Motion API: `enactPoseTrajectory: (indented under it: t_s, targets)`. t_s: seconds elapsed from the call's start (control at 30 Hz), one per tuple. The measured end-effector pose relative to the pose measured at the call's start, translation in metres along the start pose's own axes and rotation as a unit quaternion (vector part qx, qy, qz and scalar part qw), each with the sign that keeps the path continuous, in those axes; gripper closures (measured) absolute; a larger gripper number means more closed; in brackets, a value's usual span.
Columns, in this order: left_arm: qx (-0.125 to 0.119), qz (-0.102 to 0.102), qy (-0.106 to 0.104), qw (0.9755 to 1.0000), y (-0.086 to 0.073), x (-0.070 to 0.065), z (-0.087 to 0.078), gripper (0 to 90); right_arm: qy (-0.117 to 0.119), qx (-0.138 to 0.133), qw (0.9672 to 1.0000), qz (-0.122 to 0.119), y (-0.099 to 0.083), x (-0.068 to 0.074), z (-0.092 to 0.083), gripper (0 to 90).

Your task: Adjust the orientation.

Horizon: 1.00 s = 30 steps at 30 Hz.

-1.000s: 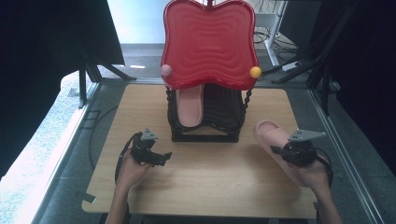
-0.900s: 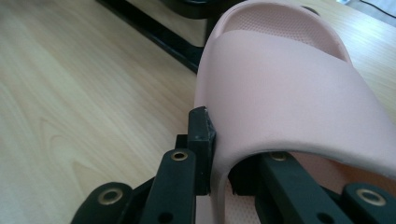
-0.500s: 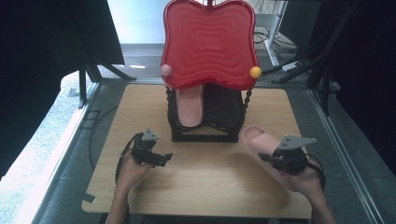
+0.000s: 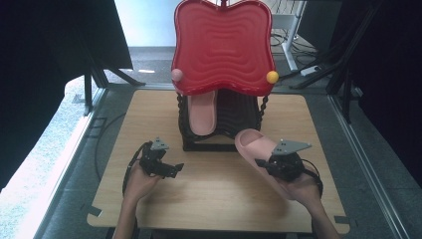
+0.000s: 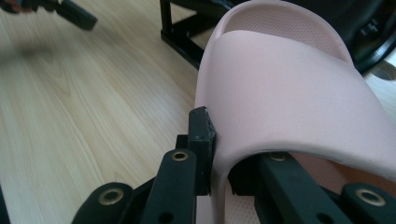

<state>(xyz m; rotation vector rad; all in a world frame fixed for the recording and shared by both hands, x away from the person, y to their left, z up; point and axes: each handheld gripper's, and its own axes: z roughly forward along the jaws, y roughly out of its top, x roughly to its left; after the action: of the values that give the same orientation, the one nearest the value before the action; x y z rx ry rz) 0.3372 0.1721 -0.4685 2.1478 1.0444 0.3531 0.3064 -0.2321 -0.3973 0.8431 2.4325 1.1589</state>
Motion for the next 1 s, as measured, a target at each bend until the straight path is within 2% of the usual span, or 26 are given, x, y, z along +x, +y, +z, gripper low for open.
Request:
enactPoseTrajectory:
  t_s: [0.1,0.3,0.53,0.77,0.9,1.0]
  targets:
    - [0.0,-0.001,0.001,1.0,0.0,0.0,-0.001,0.0,0.0,-0.008,0.9999,0.006,0.008,0.005,0.009,81.2]
    - [0.0,0.001,0.0,1.0,-0.001,0.0,-0.001,0.0,-0.016,-0.023,0.9992,0.029,0.022,0.013,0.026,81.4]
    - [0.0,0.002,-0.001,1.0,-0.001,0.0,-0.002,0.0,-0.046,-0.038,0.9962,0.062,0.039,0.017,0.042,82.0]
    - [0.0,0.004,-0.005,1.0,0.0,0.0,-0.002,0.0,-0.084,-0.052,0.9916,0.083,0.053,0.02,0.06,82.0]
    - [-0.001,0.002,-0.005,1.0,-0.001,0.0,-0.001,0.0,-0.113,-0.065,0.9863,0.101,0.061,0.019,0.069,82.1]
    - [-0.001,0.003,-0.005,1.0,-0.001,0.0,-0.001,0.0,-0.127,-0.069,0.9838,0.106,0.069,0.019,0.076,82.1]
